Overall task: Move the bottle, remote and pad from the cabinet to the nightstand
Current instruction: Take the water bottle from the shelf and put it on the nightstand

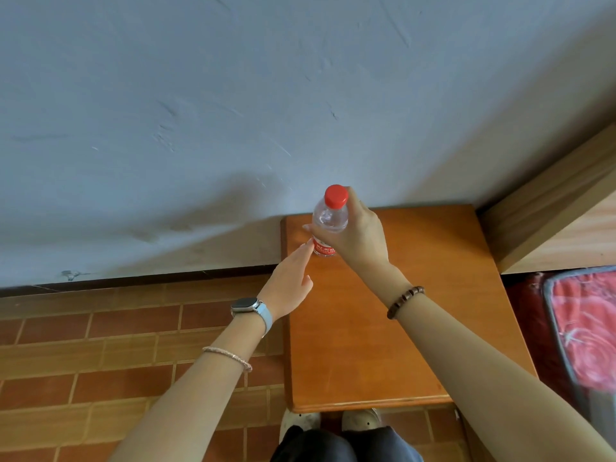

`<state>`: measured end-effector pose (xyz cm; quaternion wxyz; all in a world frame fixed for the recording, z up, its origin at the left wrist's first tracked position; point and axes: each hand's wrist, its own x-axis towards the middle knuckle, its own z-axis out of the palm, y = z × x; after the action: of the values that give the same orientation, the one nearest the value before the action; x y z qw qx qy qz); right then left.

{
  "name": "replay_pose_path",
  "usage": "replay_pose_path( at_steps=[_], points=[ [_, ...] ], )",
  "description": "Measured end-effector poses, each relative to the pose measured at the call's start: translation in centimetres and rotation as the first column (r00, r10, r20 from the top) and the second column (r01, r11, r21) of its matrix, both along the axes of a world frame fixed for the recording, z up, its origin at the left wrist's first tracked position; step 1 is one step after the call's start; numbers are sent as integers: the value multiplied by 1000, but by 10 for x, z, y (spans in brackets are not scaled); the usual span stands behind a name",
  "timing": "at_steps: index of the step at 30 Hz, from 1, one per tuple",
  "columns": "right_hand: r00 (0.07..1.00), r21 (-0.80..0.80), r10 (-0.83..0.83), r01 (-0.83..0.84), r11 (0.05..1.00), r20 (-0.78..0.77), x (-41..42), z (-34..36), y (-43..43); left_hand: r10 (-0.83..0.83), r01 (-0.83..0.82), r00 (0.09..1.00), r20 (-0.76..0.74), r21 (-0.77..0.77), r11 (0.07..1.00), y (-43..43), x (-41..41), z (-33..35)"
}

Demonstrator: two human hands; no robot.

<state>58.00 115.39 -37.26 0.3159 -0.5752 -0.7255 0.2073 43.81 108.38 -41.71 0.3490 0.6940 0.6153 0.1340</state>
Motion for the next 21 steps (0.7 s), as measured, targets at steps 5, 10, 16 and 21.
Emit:
replay_pose_path(
  at_steps=[5,10,16,21],
  points=[
    [999,-81,-40,39,996,-3,-4,3,7,27,-27,1000,1,37,999,3,6,0],
    [998,-122,-53,55,991,13,-8,6,7,30,-30,1000,-7,39,999,6,6,3],
    [1000,-232,-22,18,972,-13,-6,11,8,52,-49,997,-64,51,997,6,7,8],
    [999,-294,-16,5,956,-33,9,33,-5,120,-110,988,-93,102,989,2,8,36]
  ],
)
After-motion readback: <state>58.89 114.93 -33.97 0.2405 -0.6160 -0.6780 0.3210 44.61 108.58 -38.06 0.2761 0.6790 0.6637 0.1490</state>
